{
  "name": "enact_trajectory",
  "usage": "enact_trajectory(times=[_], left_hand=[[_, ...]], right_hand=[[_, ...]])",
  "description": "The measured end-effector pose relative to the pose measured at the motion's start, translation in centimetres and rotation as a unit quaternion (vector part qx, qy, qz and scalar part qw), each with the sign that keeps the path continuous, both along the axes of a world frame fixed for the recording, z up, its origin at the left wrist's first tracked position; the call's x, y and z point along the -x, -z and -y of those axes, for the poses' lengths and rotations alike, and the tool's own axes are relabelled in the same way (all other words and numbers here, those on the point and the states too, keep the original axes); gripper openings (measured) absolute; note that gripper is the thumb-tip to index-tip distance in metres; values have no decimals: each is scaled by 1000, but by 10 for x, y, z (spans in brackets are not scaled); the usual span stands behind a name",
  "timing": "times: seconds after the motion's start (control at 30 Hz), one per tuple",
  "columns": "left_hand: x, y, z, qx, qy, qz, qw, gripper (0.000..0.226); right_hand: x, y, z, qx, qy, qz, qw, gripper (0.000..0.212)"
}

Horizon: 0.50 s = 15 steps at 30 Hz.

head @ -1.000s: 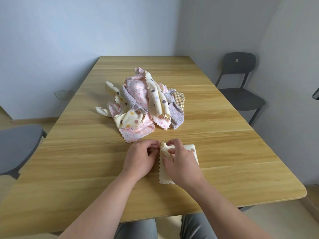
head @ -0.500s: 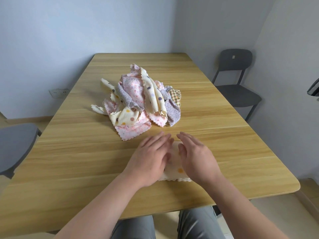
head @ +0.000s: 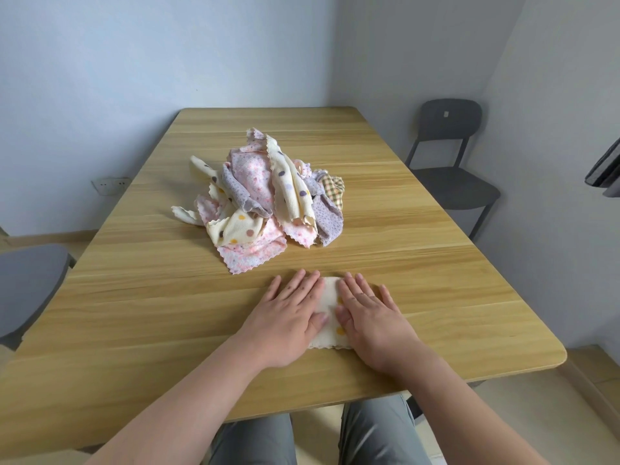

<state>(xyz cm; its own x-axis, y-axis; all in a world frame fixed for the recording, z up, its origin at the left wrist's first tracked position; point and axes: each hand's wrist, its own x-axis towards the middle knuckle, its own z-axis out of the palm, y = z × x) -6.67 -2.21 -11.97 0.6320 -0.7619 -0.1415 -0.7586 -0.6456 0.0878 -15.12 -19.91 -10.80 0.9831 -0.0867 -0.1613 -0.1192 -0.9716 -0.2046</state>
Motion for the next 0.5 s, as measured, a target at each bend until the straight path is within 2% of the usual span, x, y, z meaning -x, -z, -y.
enact_trajectory(times=[0.13,0.27,0.37,0.5], left_hand=[[1,0,-1,0,-3,-4,1000,66],[2,-1,0,0,-5,-15,1000,67],[2,-6,1,6,-9,-32,999,64],[-7,-22,8,101,-26,-50,993,52]], right_hand=[[5,-2,-3,12,3,28,1000,59],[14,-3,-6,10,-5,3,1000,59],[20,-12,-7,5,1,41,999,59],[32,-13,-7,1,58,77,995,56]])
